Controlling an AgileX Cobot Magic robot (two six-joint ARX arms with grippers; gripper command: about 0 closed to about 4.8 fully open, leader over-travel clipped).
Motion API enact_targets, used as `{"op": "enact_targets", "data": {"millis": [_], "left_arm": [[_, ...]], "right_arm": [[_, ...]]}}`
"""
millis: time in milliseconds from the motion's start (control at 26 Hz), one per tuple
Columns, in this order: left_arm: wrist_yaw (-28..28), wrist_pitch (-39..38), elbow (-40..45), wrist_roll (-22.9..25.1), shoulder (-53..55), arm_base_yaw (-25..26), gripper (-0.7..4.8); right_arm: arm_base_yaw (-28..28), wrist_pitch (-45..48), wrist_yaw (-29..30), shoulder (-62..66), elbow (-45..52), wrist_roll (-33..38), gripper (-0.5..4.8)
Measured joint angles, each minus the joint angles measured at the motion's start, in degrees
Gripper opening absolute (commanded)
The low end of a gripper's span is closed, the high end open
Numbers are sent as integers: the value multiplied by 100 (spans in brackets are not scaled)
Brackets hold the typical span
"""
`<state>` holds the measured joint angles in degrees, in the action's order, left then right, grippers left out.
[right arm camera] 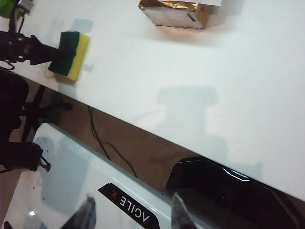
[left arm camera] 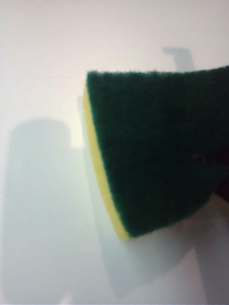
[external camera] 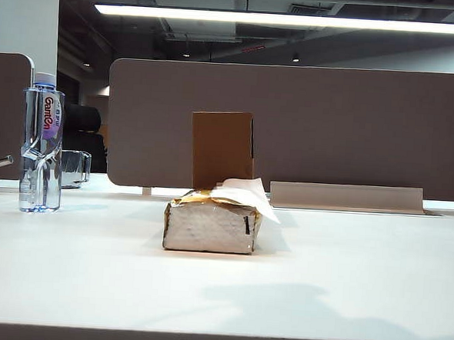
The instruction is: Move the sponge from right to left to wipe the table, avoiding obstacles on the table, and finally reaching the bottle of mineral water.
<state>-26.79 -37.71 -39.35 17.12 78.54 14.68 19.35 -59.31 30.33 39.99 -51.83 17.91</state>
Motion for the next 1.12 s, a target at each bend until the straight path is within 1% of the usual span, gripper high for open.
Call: {"op": "enact_targets", "data": {"millis": [231,346,500,616,808,1116], "left_arm": [[-7,363,17,-4,2,-2,-6],[0,1043,17,-256,72,0,-6],[-31,1381,11,-367,459,4,-6],[-216,1657,-42,-398,824,22,-6],[-479,2103,-98,-520,1115,20,-6],[-533,2205,-605,-538,1547,-9,-6]], "right_arm": [[0,52,131,2,0,0,207],[0,52,136,2,0,4,206],[0,52,136,2,0,15,206],[0,66,223,2,0,26,206],[0,79,271,2,0,127,206],[0,162,271,2,0,225,206]]}}
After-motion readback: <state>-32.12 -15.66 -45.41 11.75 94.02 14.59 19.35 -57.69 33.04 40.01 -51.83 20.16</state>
